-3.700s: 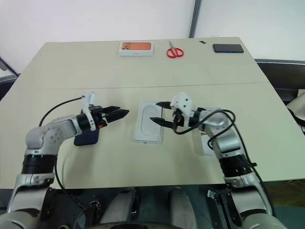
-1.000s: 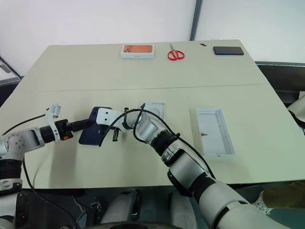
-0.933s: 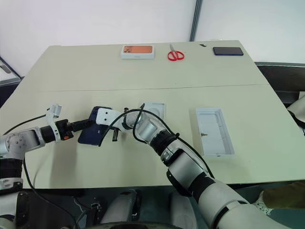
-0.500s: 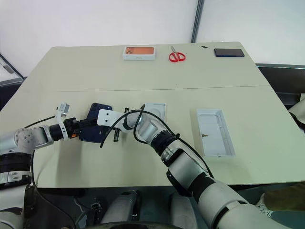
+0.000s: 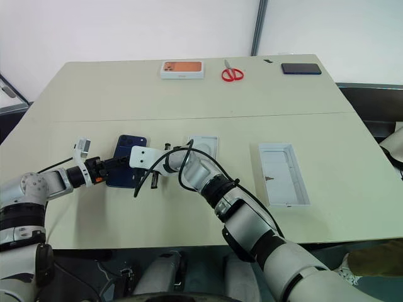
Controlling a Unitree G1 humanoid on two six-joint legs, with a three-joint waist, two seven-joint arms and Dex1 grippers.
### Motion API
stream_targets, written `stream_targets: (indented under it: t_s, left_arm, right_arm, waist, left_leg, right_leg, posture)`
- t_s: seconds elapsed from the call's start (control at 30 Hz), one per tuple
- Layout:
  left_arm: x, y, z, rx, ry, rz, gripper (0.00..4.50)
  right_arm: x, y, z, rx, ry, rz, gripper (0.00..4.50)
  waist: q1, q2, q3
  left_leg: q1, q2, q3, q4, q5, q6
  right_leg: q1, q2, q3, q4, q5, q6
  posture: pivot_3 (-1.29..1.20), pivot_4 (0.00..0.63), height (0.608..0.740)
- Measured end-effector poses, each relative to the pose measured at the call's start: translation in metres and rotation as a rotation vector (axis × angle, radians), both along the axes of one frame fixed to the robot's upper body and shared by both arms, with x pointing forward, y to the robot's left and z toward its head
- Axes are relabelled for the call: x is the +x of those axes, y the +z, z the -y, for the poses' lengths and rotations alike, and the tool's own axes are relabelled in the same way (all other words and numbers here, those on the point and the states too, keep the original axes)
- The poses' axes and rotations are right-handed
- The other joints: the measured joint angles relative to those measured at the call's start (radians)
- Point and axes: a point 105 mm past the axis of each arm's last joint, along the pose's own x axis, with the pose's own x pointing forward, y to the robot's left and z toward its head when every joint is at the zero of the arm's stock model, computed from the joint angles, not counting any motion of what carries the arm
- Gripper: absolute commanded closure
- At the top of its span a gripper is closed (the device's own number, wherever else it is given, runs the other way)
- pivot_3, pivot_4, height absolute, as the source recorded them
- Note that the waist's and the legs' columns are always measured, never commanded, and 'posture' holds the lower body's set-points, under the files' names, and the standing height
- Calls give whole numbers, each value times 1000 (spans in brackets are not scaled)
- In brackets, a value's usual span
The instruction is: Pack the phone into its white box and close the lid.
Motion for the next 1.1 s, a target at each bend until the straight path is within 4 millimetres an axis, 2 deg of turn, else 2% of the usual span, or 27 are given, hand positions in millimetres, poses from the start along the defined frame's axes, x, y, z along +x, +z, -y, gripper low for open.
stream_targets:
  t_s: [0.03,0.07,0.13,0.2,0.23,0.7,0.87,0.93,1.03,1.1]
  left_arm:
    - [0,0,0,-2,1,-1,1902]
    - [0,0,0,-3,1,-2,2187]
    - [0,0,0,-4,5,-7,2804]
    - [-4,-4,-1,-19,8,-31,3702]
    - [-5,-1,1,-62,1,-23,3702]
    - [-8,-4,1,-87,30,-46,3702]
    - [-17,-2,5,-164,12,-76,3702]
    - [-18,1,6,-192,12,-76,3702]
    - [-18,3,7,-229,21,-65,3702]
    - [-18,6,5,-261,35,-55,3748]
  right_arm:
    - [0,0,0,0,1,0,4446]
    - [0,0,0,0,1,0,4446]
    - [0,0,0,0,2,0,4446]
    - [0,0,1,-1,1,0,4446]
    - [0,0,1,0,2,0,4446]
    - [-1,1,2,4,5,0,4446]
    - [-6,5,13,128,5,-134,4446]
    - [-11,26,11,255,36,-190,4446]
    - [-14,69,14,449,77,-235,4446]
    - [-15,84,21,521,87,-301,3891]
  waist:
    - [0,0,0]
    - [0,0,0]
    - [-1,0,0]
    - [-1,0,0]
    - [0,0,0]
    - [0,-1,-1]
    - [-3,-5,2]
    - [-11,-6,3]
    - [-21,-6,3]
    - [-23,-6,3]
  left_leg:
    - [0,0,0,0,0,0]
    - [0,0,0,0,0,0]
    - [0,0,0,0,0,0]
    - [0,0,0,-1,0,0]
    - [0,0,0,-1,0,0]
    - [0,1,0,-1,0,0]
    - [-5,2,0,-1,0,0]
    - [-10,3,-1,-1,1,-1]
    - [-14,3,-2,0,2,-3]
    - [-14,3,-2,0,2,-3]
  right_leg:
    - [0,0,0,0,0,0]
    - [0,0,0,0,0,0]
    - [0,0,0,0,0,0]
    - [0,0,0,0,0,0]
    - [0,0,0,0,0,0]
    - [0,0,0,-1,0,0]
    - [-2,0,0,-1,0,0]
    - [-7,0,0,1,0,0]
    - [-12,0,0,2,1,0]
    - [-12,0,-1,2,1,0]
  posture:
    - [0,150,740]
    - [0,150,740]
    - [0,150,740]
    - [0,150,740]
    - [0,150,740]
    - [0,150,740]
    - [0,150,740]
    - [0,150,740]
    - [0,150,740]
    - [0,150,740]
